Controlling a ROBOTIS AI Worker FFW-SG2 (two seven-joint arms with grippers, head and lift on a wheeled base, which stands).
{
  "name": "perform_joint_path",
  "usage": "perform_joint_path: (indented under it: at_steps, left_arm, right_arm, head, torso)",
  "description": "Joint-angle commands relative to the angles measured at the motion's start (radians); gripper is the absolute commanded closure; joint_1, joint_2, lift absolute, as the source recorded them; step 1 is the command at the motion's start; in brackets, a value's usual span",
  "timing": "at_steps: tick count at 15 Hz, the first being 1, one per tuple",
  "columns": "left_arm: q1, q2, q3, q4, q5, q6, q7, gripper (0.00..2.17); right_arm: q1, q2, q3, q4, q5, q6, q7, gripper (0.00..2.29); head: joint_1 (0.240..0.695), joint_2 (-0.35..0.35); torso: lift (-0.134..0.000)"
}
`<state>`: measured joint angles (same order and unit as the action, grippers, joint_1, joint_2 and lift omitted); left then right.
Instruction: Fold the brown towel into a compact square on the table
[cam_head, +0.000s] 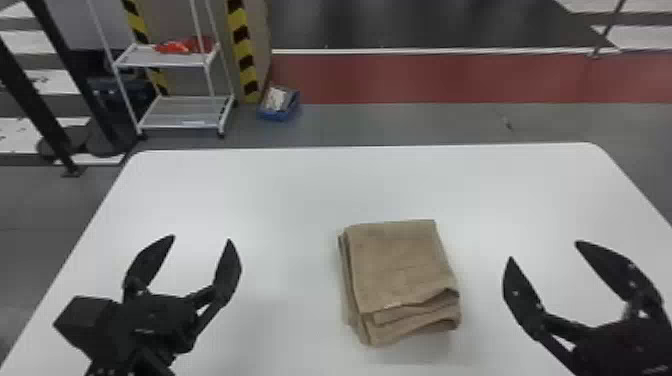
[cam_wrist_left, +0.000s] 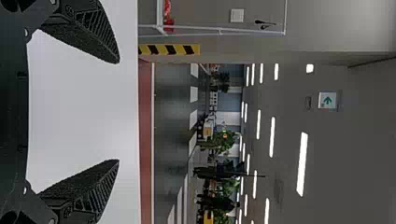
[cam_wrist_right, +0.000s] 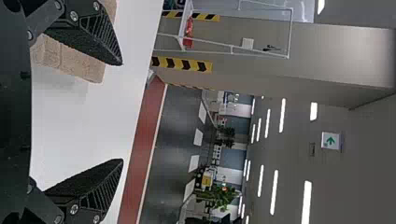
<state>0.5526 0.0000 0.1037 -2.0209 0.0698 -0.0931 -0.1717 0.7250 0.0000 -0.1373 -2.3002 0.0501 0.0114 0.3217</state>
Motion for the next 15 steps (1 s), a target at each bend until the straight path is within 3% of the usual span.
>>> perform_joint_path:
  at_steps: [1, 15]
  left_arm:
    - [0.006, -0.003, 0.004, 0.022, -0.045, -0.061, 0.021, 0.14]
    - [-0.01, -0.003, 0.007, 0.021, -0.064, 0.003, 0.009, 0.14]
  right_arm:
    - [-0.016, 0.001, -0.01, 0.021, -0.027, 0.0, 0.0, 0.17]
    - [-0.041, 0.001, -0.019, 0.036, -0.029, 0.034, 0.0, 0.17]
  head:
    - [0.695, 0.032]
    - [0.695, 0.022]
  torso:
    - [-0.125]
    - [-0.125]
